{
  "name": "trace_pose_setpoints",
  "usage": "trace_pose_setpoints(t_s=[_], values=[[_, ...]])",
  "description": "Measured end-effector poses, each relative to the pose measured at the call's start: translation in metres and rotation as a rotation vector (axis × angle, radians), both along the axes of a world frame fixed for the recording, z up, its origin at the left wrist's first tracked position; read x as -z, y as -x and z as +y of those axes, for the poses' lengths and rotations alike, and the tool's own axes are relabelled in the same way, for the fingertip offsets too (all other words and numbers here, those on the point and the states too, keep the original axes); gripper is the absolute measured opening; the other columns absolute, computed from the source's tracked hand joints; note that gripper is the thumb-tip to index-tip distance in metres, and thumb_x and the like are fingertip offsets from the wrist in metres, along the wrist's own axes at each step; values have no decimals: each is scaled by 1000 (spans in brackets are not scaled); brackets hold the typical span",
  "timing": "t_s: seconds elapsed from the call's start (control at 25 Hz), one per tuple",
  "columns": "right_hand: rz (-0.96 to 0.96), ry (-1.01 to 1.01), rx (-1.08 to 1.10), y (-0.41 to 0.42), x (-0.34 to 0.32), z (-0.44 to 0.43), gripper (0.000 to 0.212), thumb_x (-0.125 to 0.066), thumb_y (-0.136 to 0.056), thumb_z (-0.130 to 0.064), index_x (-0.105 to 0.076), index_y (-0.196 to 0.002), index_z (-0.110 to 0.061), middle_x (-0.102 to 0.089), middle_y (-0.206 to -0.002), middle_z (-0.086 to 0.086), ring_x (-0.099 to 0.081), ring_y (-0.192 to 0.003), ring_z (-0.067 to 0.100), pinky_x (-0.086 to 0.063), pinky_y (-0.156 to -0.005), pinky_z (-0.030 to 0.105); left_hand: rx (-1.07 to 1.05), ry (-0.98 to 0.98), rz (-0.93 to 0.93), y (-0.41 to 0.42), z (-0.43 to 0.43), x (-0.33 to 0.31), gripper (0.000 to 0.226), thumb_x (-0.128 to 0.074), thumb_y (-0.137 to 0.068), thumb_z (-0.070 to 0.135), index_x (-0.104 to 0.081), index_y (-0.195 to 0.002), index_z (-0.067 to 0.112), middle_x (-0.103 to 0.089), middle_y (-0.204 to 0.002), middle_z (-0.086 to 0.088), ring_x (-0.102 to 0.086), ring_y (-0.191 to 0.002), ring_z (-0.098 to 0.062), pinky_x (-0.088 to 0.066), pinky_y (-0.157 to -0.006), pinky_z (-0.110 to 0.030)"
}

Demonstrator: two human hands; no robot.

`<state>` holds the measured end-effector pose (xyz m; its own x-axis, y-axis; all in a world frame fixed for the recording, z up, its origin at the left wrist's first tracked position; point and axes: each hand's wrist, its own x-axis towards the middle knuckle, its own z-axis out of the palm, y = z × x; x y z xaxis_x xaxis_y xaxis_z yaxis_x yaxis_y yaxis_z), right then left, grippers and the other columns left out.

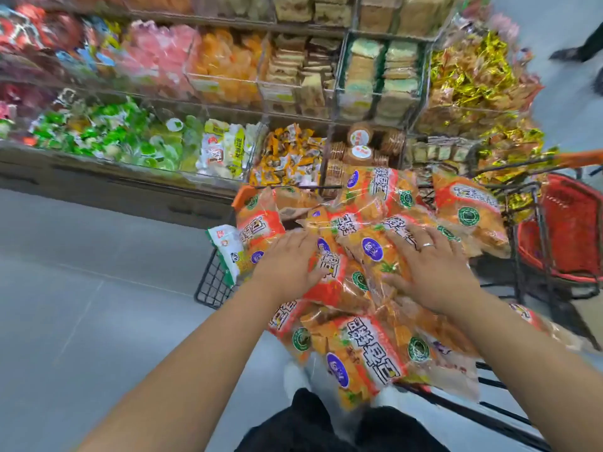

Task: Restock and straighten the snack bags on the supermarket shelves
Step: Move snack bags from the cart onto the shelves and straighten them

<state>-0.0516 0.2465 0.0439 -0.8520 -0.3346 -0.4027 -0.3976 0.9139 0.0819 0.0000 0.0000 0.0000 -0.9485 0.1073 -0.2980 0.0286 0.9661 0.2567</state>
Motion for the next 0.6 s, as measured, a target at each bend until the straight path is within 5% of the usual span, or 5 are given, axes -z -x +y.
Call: trace_pose_setpoints(t_s=[0.28,0.6], values=[[-69,-6,14,5,-2,7,91,-47,-78,-77,-6,-152,-44,-4,-162,-4,-8,-146,31,-16,-115,53,78,-93,-186,13,17,22,69,-39,-97,59,-31,-151,17,-35,-155,-8,-33,-142,-26,-29,-112,-40],[-266,-2,-258,67,-8,18,108,-68,-62,-75,-13,-150,-46,-5,-162,-9,-3,-148,25,-11,-117,54,-186,-224,-269,4,21,24,88,-45,-80,77,-35,-149,22,-37,-154,-4,-34,-141,-24,-31,-113,-41]])
